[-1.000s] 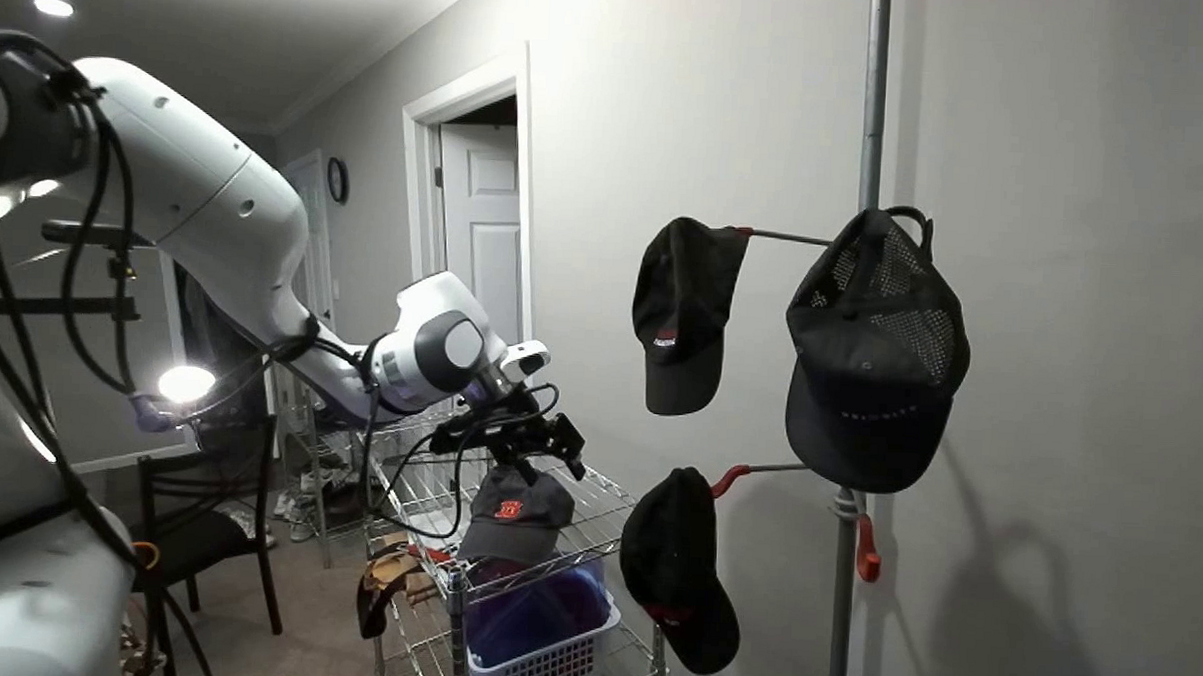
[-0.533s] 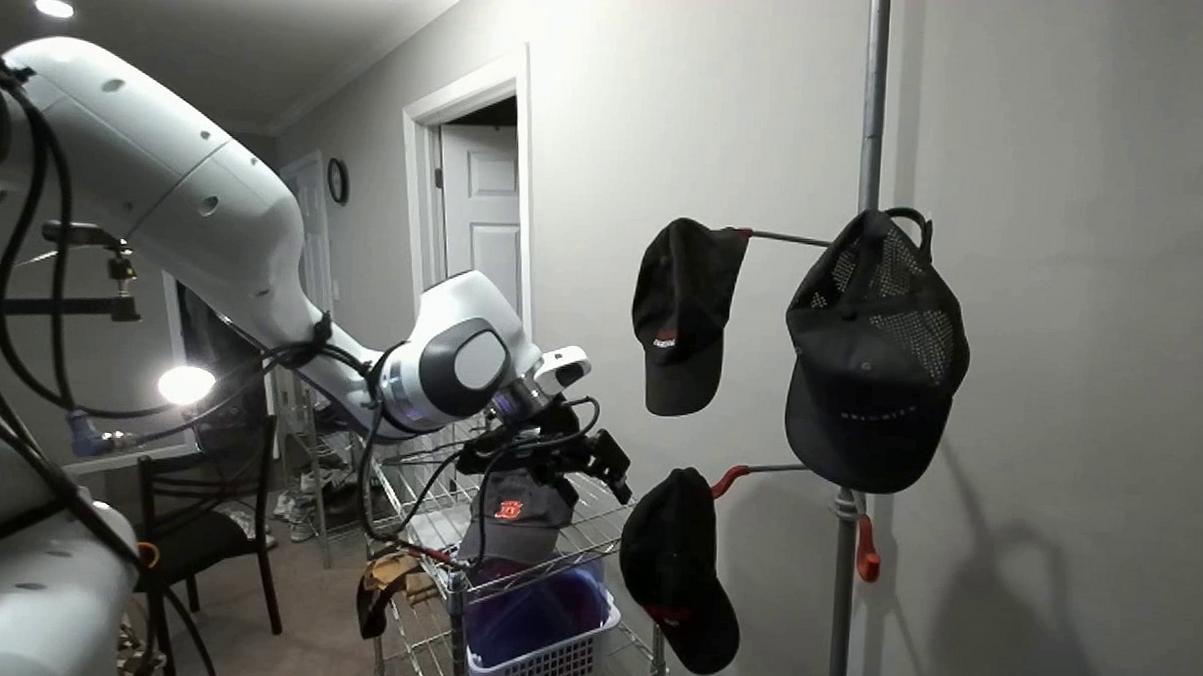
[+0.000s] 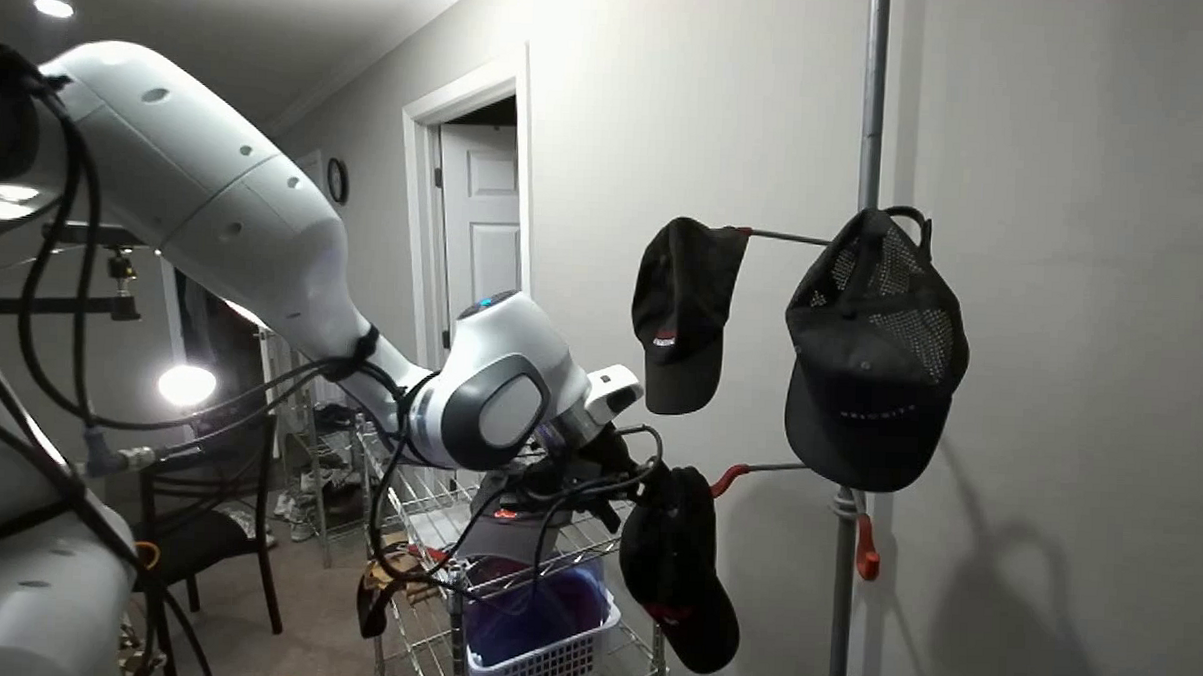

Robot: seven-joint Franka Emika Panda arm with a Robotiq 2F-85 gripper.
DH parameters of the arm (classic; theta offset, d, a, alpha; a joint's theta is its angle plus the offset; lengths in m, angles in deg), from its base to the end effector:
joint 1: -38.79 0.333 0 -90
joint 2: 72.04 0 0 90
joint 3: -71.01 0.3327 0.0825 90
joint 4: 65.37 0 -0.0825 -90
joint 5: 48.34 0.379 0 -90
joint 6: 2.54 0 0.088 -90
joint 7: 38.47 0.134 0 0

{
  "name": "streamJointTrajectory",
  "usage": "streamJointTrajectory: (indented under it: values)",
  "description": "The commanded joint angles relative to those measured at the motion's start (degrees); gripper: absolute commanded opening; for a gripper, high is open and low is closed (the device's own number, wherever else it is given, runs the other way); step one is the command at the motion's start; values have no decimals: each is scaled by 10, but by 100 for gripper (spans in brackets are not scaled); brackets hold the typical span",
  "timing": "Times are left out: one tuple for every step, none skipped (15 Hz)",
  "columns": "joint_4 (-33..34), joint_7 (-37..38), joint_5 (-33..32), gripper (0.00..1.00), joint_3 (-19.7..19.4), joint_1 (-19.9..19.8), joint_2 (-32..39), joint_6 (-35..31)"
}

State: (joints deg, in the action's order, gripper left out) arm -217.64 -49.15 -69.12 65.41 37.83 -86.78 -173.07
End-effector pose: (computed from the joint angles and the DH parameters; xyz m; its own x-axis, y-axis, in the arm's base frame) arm 0.4552 -0.0290 0.3846 0.7813 0.4217 0.4601 0.3060 -0.9013 0.3065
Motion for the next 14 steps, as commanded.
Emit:
streamJointTrajectory:
  values:
    - [8, -152, 128, 100, -103, 128, 45, -20]
    - [9, -193, 173, 100, -129, 167, 43, -8]
    - [11, -234, 218, 100, -157, 207, 35, 7]
    - [14, -275, 258, 100, -177, 233, 28, 21]
    - [18, -302, 281, 100, -194, 254, 25, 26]
    - [24, -321, 294, 100, -208, 265, 27, 25]
    - [32, -339, 306, 100, -223, 276, 32, 24]
    - [38, -356, 319, 100, -239, 287, 33, 26]
    - [43, -379, 335, 100, -259, 300, 33, 32]
    - [48, -401, 352, 100, -277, 313, 33, 40]
    - [52, -427, 370, 100, -296, 326, 36, 47]
    - [57, -452, 387, 100, -314, 338, 38, 54]
    - [63, -482, 407, 100, -333, 353, 38, 65]
    - [68, -509, 425, 100, -350, 365, 38, 78]
